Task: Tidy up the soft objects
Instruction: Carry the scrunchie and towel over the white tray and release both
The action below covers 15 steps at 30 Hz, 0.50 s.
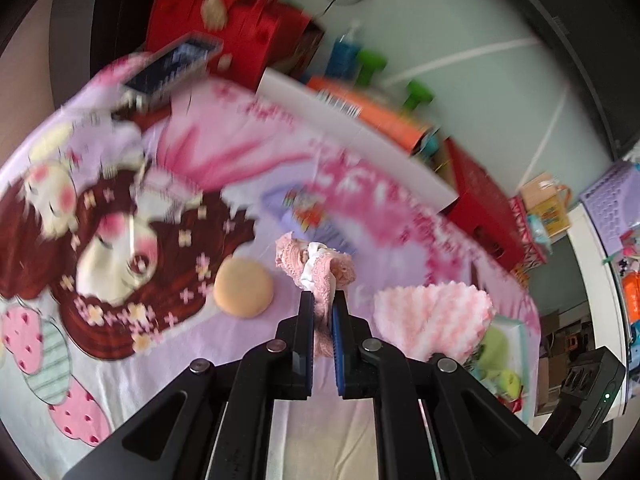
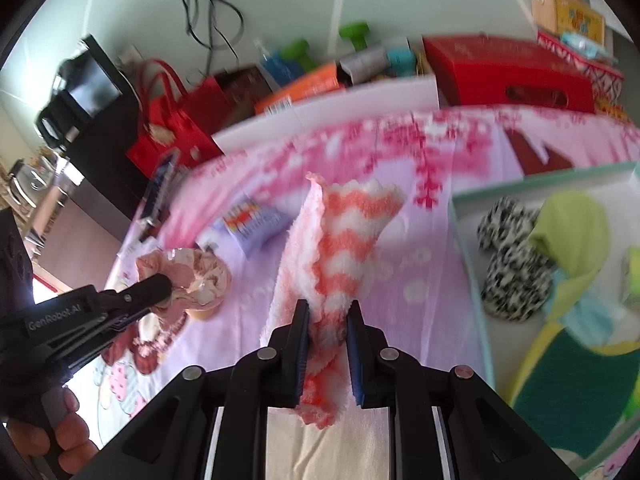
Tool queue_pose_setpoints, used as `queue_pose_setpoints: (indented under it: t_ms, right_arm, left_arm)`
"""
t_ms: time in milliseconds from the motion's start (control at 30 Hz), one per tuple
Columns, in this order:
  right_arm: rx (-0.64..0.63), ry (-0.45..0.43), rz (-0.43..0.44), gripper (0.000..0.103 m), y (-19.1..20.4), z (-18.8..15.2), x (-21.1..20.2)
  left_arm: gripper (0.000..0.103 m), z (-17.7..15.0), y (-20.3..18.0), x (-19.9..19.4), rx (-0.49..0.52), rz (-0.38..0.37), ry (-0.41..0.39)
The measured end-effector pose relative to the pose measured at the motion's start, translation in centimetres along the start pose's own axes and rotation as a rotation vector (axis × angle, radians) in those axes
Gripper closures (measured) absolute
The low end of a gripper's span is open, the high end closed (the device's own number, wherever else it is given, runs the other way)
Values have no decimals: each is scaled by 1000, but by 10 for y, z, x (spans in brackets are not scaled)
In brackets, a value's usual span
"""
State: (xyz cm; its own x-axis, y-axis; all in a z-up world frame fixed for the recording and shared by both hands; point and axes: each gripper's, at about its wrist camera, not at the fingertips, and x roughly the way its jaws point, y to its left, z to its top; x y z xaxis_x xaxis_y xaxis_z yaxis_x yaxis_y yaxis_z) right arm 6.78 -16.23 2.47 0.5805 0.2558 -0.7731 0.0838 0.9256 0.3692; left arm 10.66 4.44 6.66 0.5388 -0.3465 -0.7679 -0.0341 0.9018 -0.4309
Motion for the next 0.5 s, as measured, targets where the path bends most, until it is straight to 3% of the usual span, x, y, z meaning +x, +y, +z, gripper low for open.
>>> queue_pose_setpoints:
  t_ms: [300,500]
  right_arm:
    - [-21,-134,-7,85,4,9,-49]
    - [9,-217,-58,85,-14,15,-81]
  left_arm:
    - [95,6,-33,-47,73,-89,-130]
    - [95,2,-64,-53,144,-132,-149]
